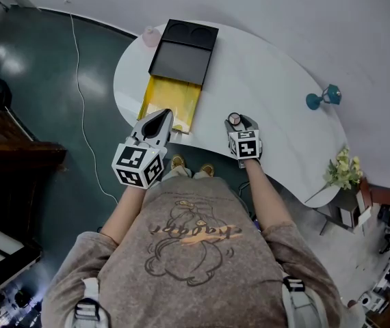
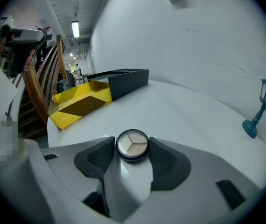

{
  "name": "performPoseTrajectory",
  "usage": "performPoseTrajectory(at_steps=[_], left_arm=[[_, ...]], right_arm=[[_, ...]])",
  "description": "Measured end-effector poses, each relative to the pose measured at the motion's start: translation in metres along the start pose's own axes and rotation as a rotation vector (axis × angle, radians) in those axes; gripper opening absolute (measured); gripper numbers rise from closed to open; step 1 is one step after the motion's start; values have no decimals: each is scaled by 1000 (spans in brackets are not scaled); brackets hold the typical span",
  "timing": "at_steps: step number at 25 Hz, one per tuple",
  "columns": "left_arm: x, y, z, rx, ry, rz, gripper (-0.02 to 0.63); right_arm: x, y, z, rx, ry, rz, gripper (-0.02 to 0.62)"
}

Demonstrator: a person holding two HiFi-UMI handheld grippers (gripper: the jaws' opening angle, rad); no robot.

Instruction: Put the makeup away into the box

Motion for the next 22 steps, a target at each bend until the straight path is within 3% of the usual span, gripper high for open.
performPoseTrajectory(at_steps=[10, 22], left_arm=[[0, -2, 0, -3, 1, -1, 21], [-8, -10, -2, -9, -8, 23, 21]], right_arm=[[3, 1, -6, -2, -12, -21, 224], [33, -12, -46, -20, -120, -50, 225]])
Point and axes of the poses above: the fingertips, and each gripper's own axes: x backward along the fingers, y to its left, z out of its underside, the point moved 5 cm from there along x, backward along the fingers, and after that the axes turned 7 degrees about -x, right-handed, at the moved point
